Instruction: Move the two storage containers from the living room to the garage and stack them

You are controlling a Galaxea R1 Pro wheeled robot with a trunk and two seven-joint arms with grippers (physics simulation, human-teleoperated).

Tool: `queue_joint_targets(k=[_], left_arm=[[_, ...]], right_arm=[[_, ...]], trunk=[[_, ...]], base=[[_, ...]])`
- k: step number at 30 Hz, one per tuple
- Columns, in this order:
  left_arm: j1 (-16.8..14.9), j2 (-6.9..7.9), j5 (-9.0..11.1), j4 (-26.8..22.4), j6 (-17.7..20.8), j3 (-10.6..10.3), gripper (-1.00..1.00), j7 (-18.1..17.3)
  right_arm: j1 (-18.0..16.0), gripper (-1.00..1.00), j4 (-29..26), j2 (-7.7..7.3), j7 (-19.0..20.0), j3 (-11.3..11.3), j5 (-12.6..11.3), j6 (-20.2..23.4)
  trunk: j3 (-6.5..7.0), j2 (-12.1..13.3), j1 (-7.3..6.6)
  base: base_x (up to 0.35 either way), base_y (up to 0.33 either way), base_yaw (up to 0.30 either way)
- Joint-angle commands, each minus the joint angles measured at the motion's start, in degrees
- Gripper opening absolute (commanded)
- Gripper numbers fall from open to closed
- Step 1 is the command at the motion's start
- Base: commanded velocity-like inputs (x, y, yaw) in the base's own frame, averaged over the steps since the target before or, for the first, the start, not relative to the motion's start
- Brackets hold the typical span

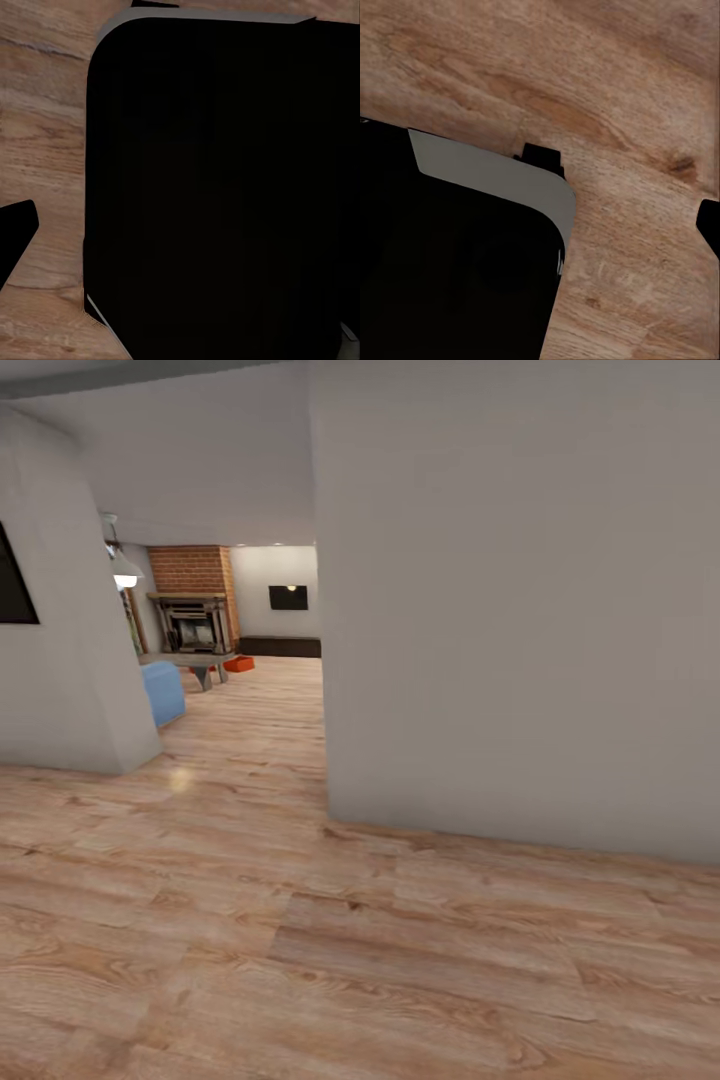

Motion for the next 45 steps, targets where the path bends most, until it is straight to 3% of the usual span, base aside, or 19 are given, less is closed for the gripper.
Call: queue_joint_targets(k=[1, 45], left_arm=[[0.0, 0.0, 0.6, 0.0, 0.0, 0.0, 1.0, 0.0], [0.0, -0.02, 0.6, 0.0, 0.0, 0.0, 1.0, 0.0]], right_arm=[[-0.1, 1.0, 0.2, -0.03, 0.3, 0.4, -0.6, -0.4], [-0.1, 1.0, 0.2, -0.26, 0.3, 0.0, -1.0, -0.4]], trunk=[[-0.05, 0.0, 0.03], [-0.05, 0.0, 0.03]], base=[[0.322, 0.0, 0.277], [0.322, 0.0, 0.294]])
